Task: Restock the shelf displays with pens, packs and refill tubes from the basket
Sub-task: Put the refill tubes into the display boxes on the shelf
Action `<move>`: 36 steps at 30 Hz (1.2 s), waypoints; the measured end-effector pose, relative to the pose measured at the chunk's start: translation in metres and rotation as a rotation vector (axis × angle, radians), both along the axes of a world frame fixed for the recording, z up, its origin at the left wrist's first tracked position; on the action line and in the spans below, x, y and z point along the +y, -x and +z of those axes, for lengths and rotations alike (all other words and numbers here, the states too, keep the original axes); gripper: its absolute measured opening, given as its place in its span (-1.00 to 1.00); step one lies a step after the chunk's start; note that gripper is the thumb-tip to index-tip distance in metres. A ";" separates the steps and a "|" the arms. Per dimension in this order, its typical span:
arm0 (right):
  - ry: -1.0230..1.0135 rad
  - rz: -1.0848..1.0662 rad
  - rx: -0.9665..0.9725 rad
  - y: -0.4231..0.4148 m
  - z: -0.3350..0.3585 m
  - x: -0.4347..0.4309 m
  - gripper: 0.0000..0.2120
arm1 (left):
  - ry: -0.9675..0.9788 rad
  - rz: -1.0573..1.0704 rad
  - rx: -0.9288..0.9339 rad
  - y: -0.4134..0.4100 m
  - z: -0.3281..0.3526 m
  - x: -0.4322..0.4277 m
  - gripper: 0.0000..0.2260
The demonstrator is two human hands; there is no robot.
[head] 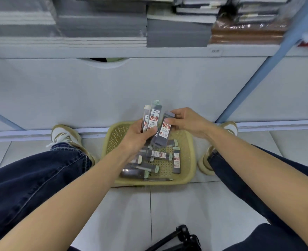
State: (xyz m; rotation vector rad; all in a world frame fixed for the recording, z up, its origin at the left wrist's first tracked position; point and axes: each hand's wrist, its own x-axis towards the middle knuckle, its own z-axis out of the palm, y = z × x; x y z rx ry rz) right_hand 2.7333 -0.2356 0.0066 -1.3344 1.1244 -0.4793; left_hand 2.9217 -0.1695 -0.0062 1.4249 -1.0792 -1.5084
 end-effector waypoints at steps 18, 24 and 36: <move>1.163 -0.400 -0.148 0.058 0.357 -0.018 -0.84 | 0.543 0.037 0.232 0.011 0.292 -0.049 -0.81; 1.294 -0.490 -0.064 0.066 0.414 -0.056 -0.83 | 0.612 0.053 0.243 0.013 0.332 -0.069 -0.77; 1.286 -0.356 0.329 0.043 0.404 -0.125 -0.84 | 0.621 0.038 0.245 0.011 0.347 -0.109 -0.71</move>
